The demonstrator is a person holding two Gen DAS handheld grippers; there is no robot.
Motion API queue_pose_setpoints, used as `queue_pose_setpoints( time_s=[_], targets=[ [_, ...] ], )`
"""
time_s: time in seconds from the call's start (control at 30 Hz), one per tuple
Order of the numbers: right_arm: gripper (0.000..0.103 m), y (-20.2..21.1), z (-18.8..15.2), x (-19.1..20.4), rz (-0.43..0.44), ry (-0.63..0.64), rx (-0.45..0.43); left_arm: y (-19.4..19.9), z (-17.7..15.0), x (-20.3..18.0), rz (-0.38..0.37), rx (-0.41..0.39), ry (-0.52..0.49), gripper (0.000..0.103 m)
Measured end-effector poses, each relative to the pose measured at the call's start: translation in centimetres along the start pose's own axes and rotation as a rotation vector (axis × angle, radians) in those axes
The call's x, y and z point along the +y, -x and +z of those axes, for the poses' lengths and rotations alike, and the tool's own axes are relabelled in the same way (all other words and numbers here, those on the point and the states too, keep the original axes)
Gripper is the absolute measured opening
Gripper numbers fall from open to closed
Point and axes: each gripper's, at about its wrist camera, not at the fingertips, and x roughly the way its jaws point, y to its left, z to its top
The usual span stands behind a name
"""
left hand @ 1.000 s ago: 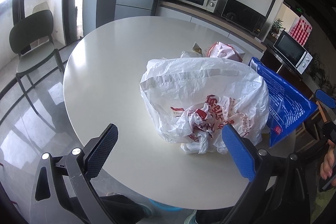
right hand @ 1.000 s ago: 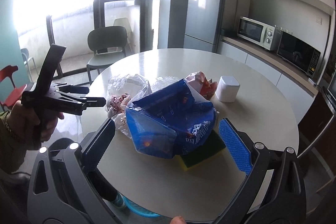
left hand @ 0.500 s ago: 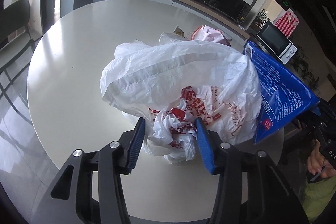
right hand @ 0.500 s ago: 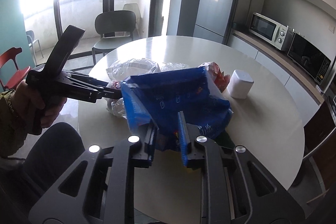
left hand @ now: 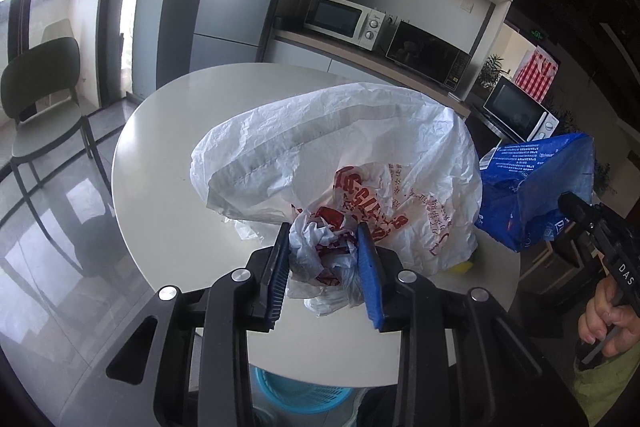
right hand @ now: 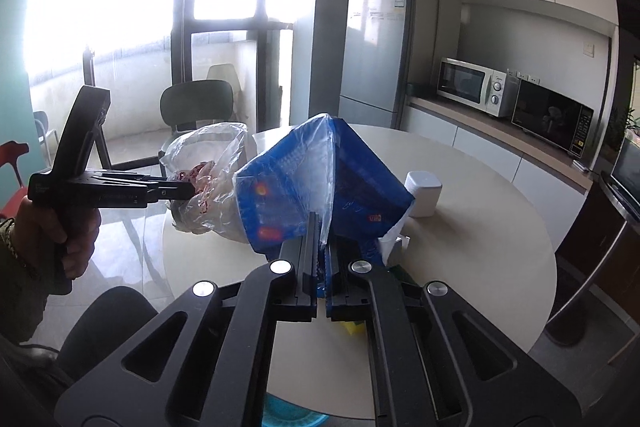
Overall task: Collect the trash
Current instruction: 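Grasp the white plastic bag with left tool while right tool grasps blue bag, then carry both bags down over the blue wastebasket with both tools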
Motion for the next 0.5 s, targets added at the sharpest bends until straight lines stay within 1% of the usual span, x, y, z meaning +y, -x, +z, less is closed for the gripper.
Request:
queue_pose_setpoints(
  time_s=[0.1,0.2,0.33,0.5],
  targets=[
    [0.001,2.1,-0.5,-0.3,-0.013,-0.030,-0.019,1.3,-0.5,-0.3,0.020,-0.015,-0.017,0.031],
    [0.001,4.1,-0.9,-0.6,-0.008,-0.066,-0.029,2.8,-1.2,-0.4,0.018,-0.022,-0.019,0.031],
    [0.001,6.5,-2.0,-0.6,0.005,-0.110,-0.010,4.5,-2.4,-1.1,-0.009,-0.017,-0.033,0.031],
    [0.001,9.3,-4.0,-0.1,0.035,-0.144,0.026,5.9,-4.9,-1.9,-0.017,0.022,-0.083,0.031]
  ],
)
